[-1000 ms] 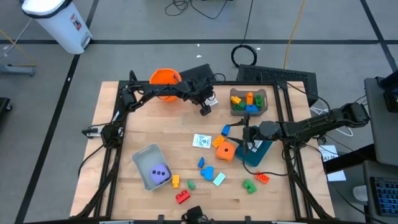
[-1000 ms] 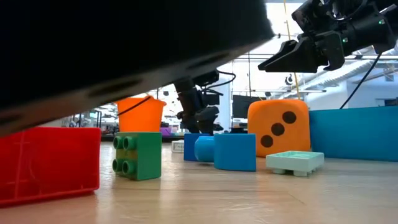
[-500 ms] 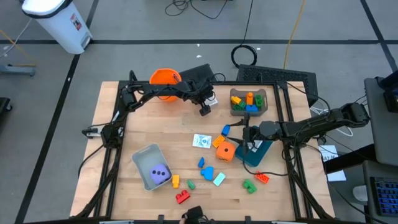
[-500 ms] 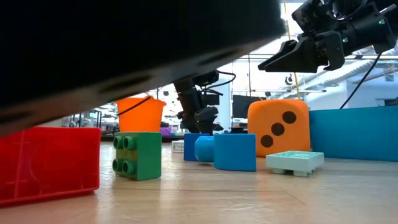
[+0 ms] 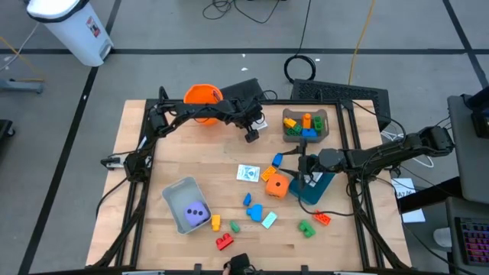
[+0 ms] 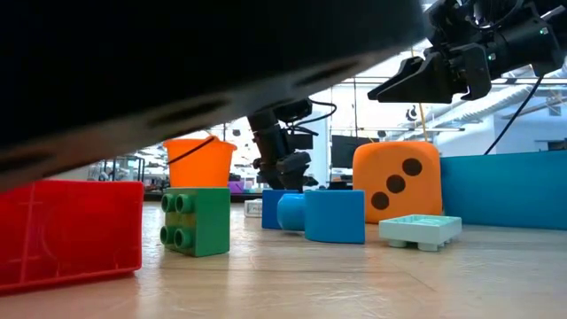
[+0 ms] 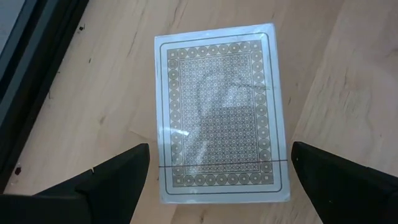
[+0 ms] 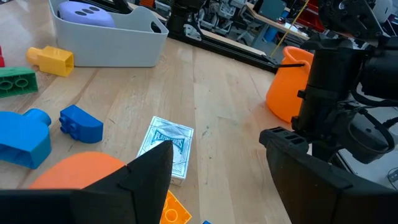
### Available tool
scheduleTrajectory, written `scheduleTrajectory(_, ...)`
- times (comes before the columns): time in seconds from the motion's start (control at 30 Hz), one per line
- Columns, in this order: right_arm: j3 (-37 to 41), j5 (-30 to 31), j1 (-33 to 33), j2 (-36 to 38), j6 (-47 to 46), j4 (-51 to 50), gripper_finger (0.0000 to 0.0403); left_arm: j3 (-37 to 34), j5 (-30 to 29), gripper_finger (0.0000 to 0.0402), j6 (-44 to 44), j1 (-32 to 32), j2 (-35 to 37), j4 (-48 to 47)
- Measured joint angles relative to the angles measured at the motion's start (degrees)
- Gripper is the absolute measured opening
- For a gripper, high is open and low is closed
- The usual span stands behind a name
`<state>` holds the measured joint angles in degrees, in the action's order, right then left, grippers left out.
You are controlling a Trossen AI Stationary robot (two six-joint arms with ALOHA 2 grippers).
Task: Pick & Place Toys
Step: Put the brown deck of cards into the blue bin
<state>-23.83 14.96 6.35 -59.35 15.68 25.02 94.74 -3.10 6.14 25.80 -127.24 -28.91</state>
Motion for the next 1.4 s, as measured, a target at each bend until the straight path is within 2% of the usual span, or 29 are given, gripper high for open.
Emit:
scheduleTrajectory(0.4,0.00,0.00,0.00,0.00,0.00,0.00,0.0254,0.00,-1.52,0.0392,0.67,-0.22,0.00,0.00)
scheduleTrajectory(0.73,0.00,0.00,0.00,0.00,0.00,0.00,0.0254,0.12,-2.07,0.0291,1.26,-0.27,0.24,0.23)
scheduleTrajectory(1.07,0.00,-0.02,0.02,0.00,0.00,0.00,0.0254,0.11,-2.95,0.0216,2.20,0.07,0.23,0.01)
scheduleTrajectory(1.2,0.00,-0.02,0.02,0.00,0.00,0.00,0.0254,0.09,-3.35,0.0203,1.28,0.07,0.22,0.04)
scheduleTrajectory(1.4,0.00,-0.02,0.01,0.00,0.00,-0.01,0.0254,-0.04,-2.91,0.0210,0.09,0.11,2.08,-0.63)
